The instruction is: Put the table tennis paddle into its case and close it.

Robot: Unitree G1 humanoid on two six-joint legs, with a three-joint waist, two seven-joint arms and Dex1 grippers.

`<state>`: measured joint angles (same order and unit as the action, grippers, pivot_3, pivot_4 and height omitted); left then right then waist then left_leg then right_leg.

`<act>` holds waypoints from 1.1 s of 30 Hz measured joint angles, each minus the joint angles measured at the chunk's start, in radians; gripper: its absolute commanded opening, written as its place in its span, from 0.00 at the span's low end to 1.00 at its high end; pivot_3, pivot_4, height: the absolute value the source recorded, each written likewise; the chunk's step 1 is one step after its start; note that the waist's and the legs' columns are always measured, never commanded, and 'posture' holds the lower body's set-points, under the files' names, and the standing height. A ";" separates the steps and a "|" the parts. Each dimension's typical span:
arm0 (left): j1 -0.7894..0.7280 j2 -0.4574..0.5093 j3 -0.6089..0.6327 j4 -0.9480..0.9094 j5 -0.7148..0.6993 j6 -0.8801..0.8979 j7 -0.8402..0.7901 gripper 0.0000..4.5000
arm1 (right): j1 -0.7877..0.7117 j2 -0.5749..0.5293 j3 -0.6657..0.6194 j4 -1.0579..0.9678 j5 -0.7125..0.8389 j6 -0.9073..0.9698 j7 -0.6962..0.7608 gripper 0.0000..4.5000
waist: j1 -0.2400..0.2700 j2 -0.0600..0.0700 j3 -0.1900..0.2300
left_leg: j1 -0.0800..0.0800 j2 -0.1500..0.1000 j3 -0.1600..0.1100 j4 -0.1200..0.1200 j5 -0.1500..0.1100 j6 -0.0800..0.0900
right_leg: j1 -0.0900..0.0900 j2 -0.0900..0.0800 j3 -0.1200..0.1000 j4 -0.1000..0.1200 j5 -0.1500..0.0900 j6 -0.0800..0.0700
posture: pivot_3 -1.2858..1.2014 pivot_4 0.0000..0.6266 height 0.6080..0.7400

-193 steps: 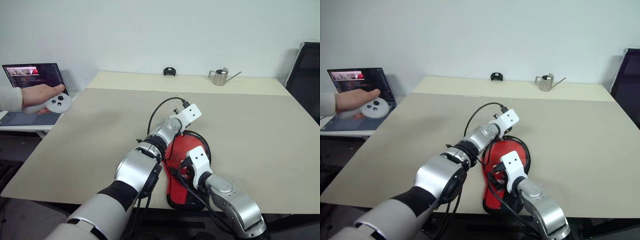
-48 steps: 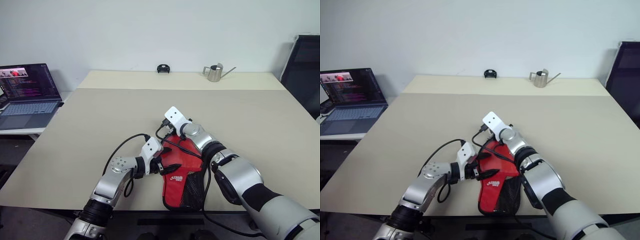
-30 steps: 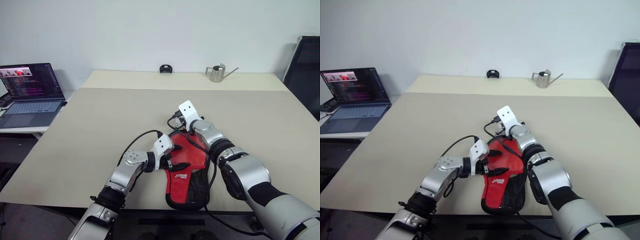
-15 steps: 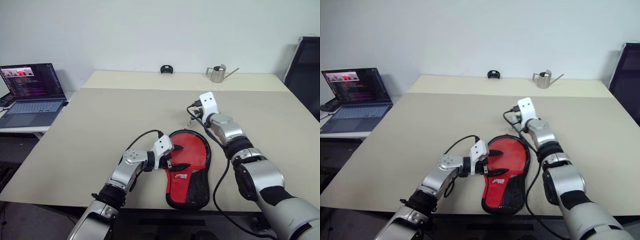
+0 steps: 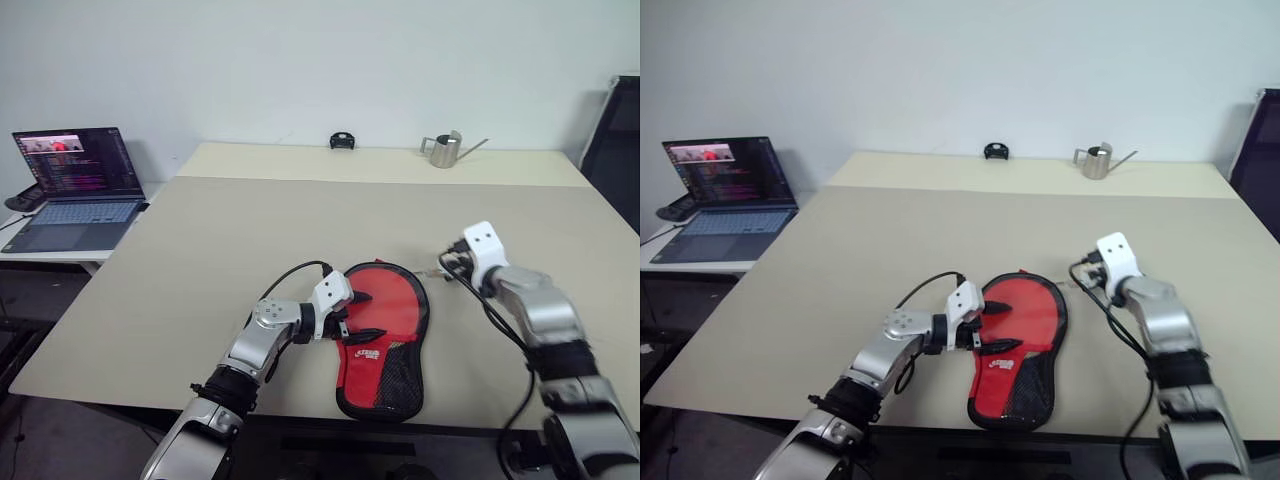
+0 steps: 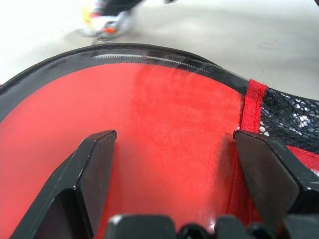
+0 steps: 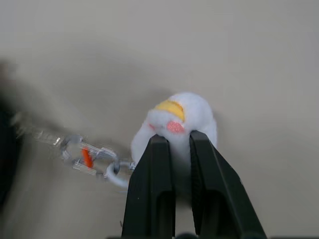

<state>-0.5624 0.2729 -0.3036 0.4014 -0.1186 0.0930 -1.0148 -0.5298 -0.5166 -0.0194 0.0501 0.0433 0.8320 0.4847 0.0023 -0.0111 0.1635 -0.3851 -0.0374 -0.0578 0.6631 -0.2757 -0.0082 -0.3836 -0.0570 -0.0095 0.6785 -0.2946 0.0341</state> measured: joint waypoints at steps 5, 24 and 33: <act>-0.018 -0.011 -0.004 0.039 0.002 -0.016 -0.004 0.91 | 0.196 -0.088 -0.038 -0.358 0.087 0.247 0.047 0.01 | 0.006 0.000 -0.001 | 0.003 0.000 -0.002 0.000 0.000 0.001 | 0.005 0.000 -0.001 -0.002 0.000 0.000 | 0.52 0.24 1.00; -0.096 -0.062 -0.046 0.156 0.038 -0.081 -0.047 0.91 | 0.606 -0.341 -0.212 -0.862 0.433 0.530 0.235 0.01 | 0.037 -0.001 -0.004 | 0.003 -0.003 -0.015 0.000 -0.002 0.003 | 0.017 0.001 -0.016 -0.016 -0.001 0.003 | 0.52 0.24 1.00; -0.102 -0.075 -0.061 0.159 0.038 -0.084 -0.059 0.91 | 0.694 -0.379 -0.261 -0.903 0.543 0.507 0.278 0.01 | 0.051 -0.002 -0.004 | 0.002 -0.004 -0.016 0.000 -0.004 0.006 | 0.022 0.000 -0.017 -0.023 -0.002 0.005 | 0.52 0.24 1.00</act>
<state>-0.6648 0.1979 -0.3646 0.5604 -0.0804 0.0092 -1.0739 0.1642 -0.8957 -0.2803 -0.8525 0.5861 1.3389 0.7624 0.0529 -0.0130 0.1595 -0.3828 -0.0416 -0.0737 0.6630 -0.2797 -0.0022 -0.3620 -0.0572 -0.0267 0.6558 -0.2965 0.0395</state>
